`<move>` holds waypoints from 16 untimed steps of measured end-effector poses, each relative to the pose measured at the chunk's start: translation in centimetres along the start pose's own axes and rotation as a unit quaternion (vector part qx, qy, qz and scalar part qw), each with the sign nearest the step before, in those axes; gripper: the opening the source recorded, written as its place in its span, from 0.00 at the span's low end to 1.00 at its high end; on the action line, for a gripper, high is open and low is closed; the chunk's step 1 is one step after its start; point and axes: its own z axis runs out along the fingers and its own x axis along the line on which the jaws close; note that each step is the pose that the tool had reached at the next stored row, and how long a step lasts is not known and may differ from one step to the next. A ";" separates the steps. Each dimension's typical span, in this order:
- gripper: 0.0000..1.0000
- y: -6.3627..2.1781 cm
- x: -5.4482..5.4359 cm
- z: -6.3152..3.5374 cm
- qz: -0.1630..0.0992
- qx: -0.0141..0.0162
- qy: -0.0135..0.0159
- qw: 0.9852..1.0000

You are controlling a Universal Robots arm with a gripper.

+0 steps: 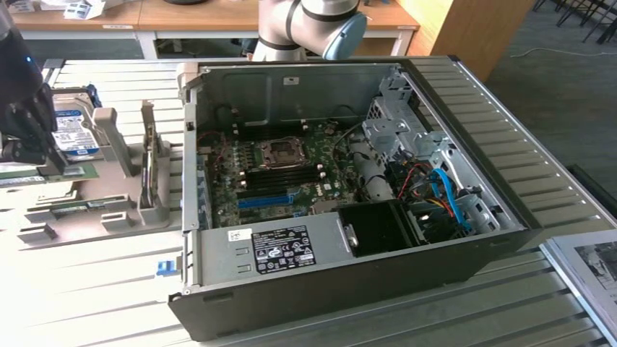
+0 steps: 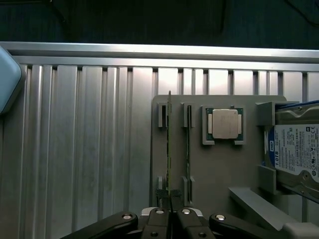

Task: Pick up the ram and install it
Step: 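Pick up the ram and move it above insertion slot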

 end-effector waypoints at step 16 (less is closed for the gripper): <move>0.12 0.04 0.0 -1.04 0.000 0.000 0.000 1.000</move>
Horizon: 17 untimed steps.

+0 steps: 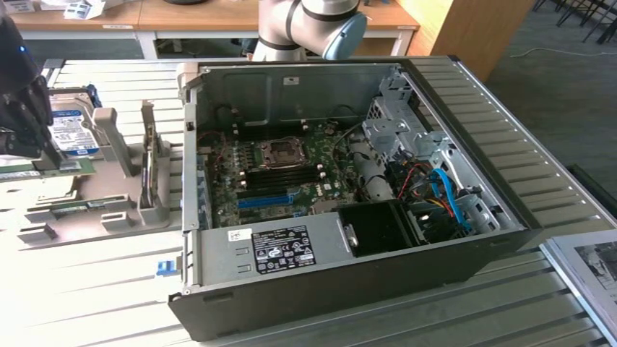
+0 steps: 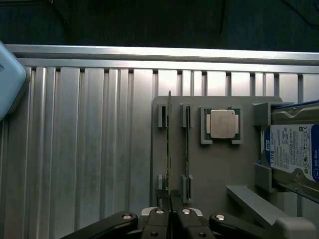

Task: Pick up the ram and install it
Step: 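Pick up the ram and move it above insertion slot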

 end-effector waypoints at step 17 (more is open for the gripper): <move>0.12 0.07 0.0 -1.50 0.000 0.000 0.000 1.000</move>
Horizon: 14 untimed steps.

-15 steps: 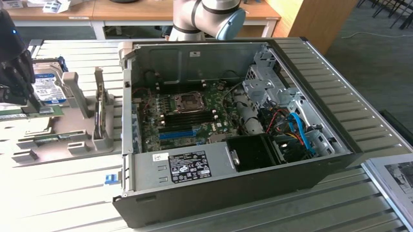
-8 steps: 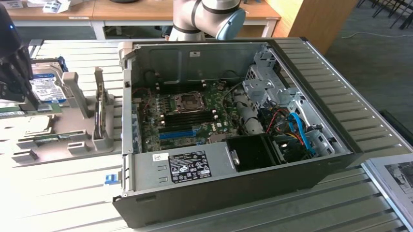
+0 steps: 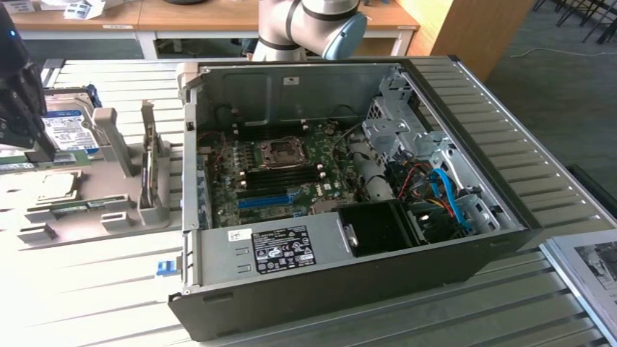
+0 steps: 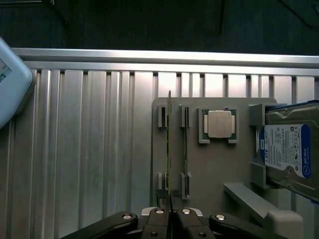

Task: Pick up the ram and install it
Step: 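Pick up the ram and move it above insertion slot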

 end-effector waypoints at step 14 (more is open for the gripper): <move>0.12 0.06 0.0 -1.29 0.000 0.000 0.000 1.000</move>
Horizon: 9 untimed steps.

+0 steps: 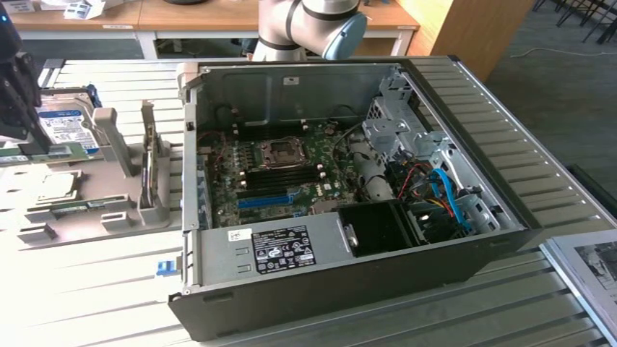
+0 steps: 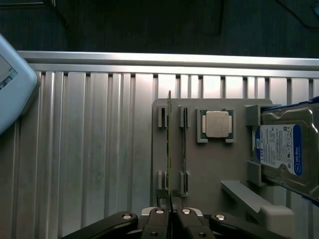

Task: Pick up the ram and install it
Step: 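Pick up the ram and move it above insertion slot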

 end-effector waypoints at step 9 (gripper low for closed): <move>0.12 0.04 0.0 -0.89 0.000 0.000 0.000 1.000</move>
